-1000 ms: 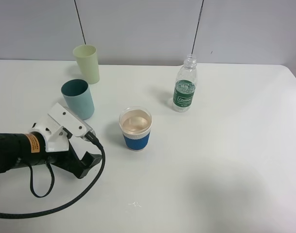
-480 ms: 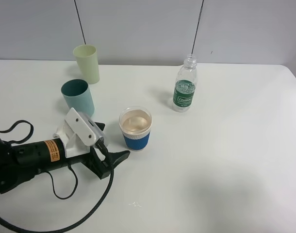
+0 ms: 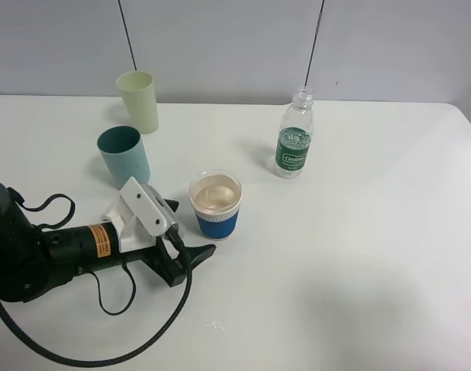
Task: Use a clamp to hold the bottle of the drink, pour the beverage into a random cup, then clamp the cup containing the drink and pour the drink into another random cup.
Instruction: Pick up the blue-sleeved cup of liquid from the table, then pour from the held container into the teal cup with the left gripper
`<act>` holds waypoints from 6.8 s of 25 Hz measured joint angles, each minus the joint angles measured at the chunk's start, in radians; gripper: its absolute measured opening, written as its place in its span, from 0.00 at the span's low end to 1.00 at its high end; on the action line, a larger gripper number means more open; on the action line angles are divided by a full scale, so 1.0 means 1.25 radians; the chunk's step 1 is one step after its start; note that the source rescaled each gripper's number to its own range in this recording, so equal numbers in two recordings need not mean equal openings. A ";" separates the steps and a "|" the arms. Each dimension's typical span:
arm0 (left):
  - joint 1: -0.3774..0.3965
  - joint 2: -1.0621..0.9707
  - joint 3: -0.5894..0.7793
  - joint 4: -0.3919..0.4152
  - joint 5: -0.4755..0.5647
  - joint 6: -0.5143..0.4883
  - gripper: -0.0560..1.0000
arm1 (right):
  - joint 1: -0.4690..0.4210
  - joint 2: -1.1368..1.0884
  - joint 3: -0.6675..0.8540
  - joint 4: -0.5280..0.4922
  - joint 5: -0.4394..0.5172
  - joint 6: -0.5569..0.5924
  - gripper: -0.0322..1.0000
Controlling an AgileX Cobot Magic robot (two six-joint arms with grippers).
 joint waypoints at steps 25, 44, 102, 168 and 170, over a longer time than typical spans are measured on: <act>0.000 0.043 -0.126 0.084 -0.010 -0.003 0.05 | 0.000 0.000 0.000 0.000 0.000 0.000 1.00; -0.001 0.031 -0.111 0.040 -0.011 -0.033 0.09 | 0.000 0.000 0.000 0.000 0.000 0.000 1.00; 0.218 -0.336 0.033 -0.631 0.093 0.203 0.09 | 0.000 0.000 0.000 0.000 0.000 0.000 1.00; 0.233 -0.334 -0.132 -0.594 0.326 1.006 0.09 | 0.000 0.000 0.000 0.000 0.000 0.001 1.00; 0.233 -0.334 -0.132 -0.602 0.323 1.006 0.09 | 0.000 0.000 0.000 0.000 0.000 0.001 1.00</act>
